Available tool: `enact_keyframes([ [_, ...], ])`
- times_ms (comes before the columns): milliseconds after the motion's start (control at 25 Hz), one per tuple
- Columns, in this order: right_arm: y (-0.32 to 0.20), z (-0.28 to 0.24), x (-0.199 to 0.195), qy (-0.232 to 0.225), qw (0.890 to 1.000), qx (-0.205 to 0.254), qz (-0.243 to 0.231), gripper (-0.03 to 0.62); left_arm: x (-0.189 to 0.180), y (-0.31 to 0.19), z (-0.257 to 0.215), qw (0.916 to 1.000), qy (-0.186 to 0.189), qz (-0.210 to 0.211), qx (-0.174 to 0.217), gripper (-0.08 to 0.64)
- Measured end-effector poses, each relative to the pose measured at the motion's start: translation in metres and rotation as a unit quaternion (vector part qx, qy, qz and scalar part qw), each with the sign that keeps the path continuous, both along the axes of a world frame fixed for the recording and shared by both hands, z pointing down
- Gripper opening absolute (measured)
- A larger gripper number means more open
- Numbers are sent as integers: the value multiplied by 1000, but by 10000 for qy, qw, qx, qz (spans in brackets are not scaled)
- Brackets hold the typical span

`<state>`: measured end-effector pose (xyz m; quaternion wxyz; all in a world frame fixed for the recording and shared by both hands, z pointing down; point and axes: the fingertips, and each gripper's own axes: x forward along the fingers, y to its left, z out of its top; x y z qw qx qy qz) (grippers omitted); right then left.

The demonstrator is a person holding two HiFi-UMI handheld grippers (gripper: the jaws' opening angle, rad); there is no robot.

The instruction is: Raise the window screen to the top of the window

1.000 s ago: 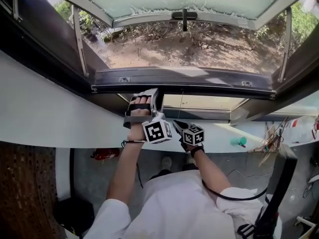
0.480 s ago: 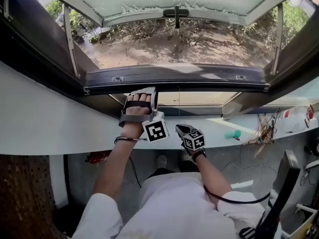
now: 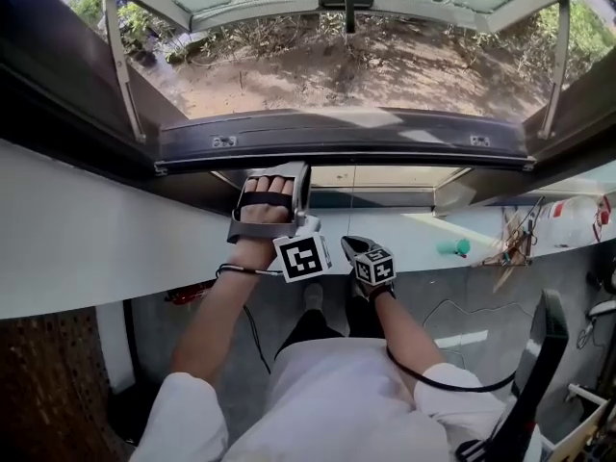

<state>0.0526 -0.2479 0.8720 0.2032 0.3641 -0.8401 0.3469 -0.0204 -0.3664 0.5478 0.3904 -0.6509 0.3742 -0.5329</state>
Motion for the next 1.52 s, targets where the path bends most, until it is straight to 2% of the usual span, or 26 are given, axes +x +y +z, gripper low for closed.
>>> enact_keyframes([
  [200,15,-4,-4,-596,9980,-200,9,-9,1,2,0,9993,339,-174,-56,69],
  [320,21,-9,9,-744,9965,-199,336,-9,3,2,4,9994,247,-215,-70,69],
  [480,33,-18,11,-651,9976,-82,220,-9,3,5,2,9991,382,-121,-155,71],
  [680,31,-28,16,-250,9995,131,-154,-9,0,4,-10,9992,372,-128,81,91],
  [760,27,-34,21,-299,9993,222,-79,-9,-1,2,-21,9987,448,-155,210,91],
  [960,12,-50,27,-497,9974,499,128,-9,1,1,-48,9940,1021,-230,312,83],
  [1160,11,-54,27,-366,9975,609,49,-9,0,2,-51,9951,819,-260,497,83],
  [1280,10,-56,30,-165,9970,761,10,-9,1,1,-52,9943,966,-204,401,83],
  [1520,6,-66,35,-225,9955,912,110,-9,-1,0,-67,9922,1122,-161,518,83],
])
